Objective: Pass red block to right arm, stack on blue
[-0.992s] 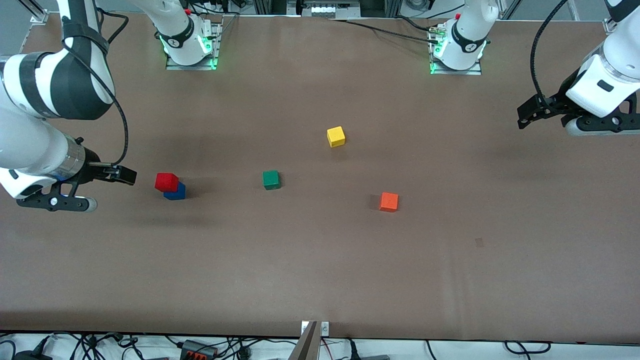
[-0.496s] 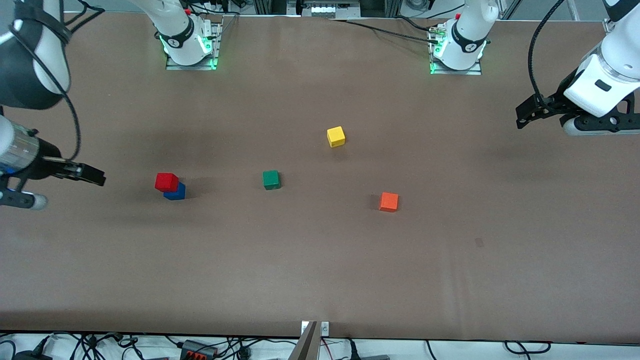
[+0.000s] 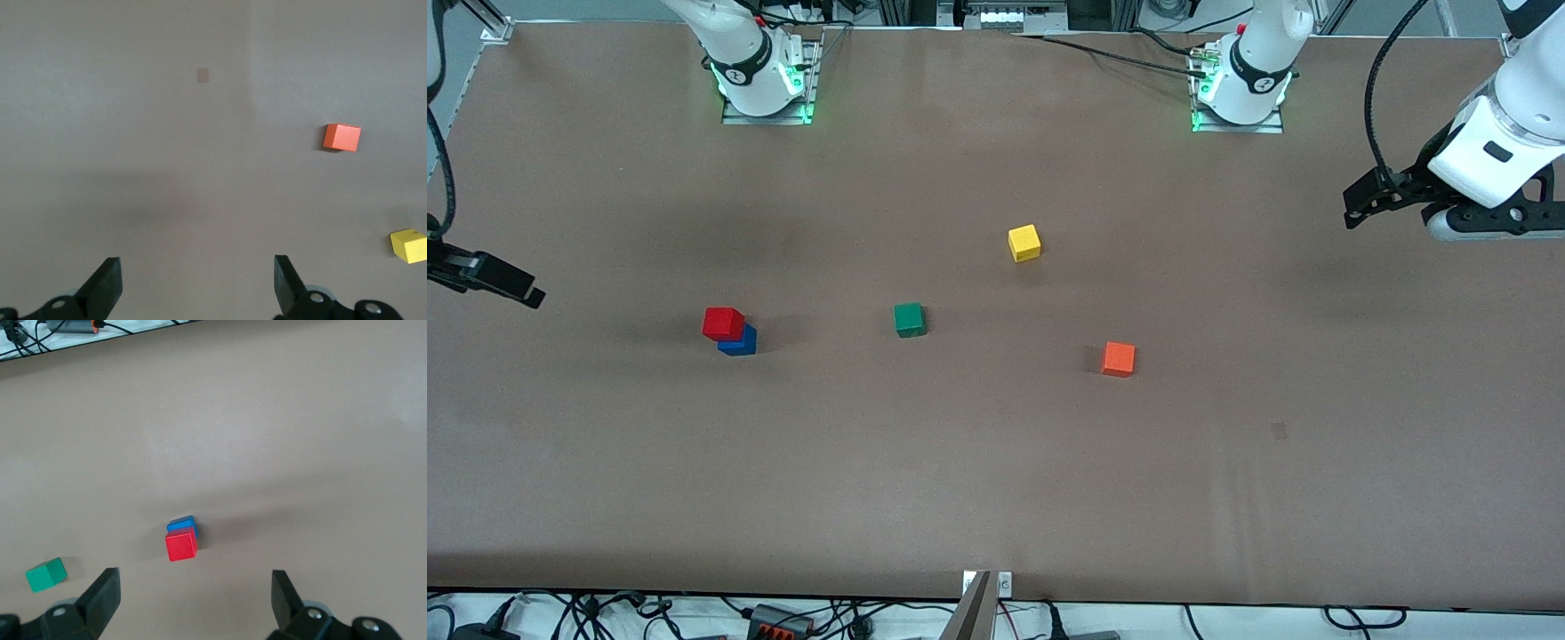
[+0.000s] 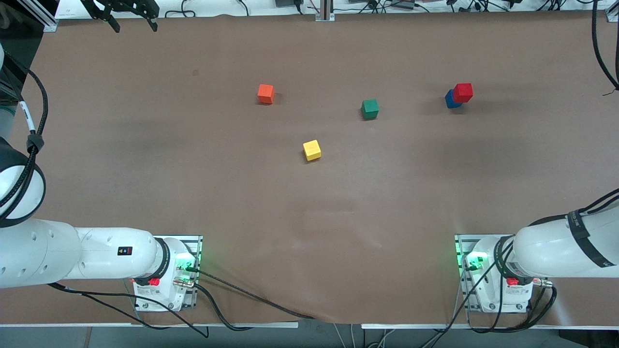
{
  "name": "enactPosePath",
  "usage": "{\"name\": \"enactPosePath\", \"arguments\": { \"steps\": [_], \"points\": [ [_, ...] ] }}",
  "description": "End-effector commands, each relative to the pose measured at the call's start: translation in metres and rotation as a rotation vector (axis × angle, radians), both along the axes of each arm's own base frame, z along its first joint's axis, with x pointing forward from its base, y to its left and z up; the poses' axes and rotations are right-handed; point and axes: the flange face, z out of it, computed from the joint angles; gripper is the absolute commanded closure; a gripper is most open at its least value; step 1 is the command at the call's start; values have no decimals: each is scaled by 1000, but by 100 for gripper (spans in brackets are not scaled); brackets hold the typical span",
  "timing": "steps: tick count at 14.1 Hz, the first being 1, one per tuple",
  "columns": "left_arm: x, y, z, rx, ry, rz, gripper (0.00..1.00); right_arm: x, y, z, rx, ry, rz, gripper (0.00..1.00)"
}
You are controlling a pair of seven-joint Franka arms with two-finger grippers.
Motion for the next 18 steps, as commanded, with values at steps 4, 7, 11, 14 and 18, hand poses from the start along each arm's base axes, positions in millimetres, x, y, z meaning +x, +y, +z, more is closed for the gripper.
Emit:
{"name": "enactPosePath", "arguments": {
  "steps": [4, 7, 11, 14, 18],
  "points": [
    [-4, 1, 11, -2, -6, -122, 0, -12, -10, 9, 18, 3, 37, 0],
    [-4, 4, 12, -4, -8, -138, 0, -17, -16, 9, 14, 9, 69, 0],
    [-6, 5, 15, -2, -13, -137, 0, -20, -18, 3, 7, 26, 68, 0],
    [-5, 6, 18, -10, -19, -128, 0, -19, -18, 3, 5, 23, 68, 0],
    [2, 6, 23, -15, -31, -127, 0, -23, -17, 9, 0, 17, 77, 0]
  ]
}}
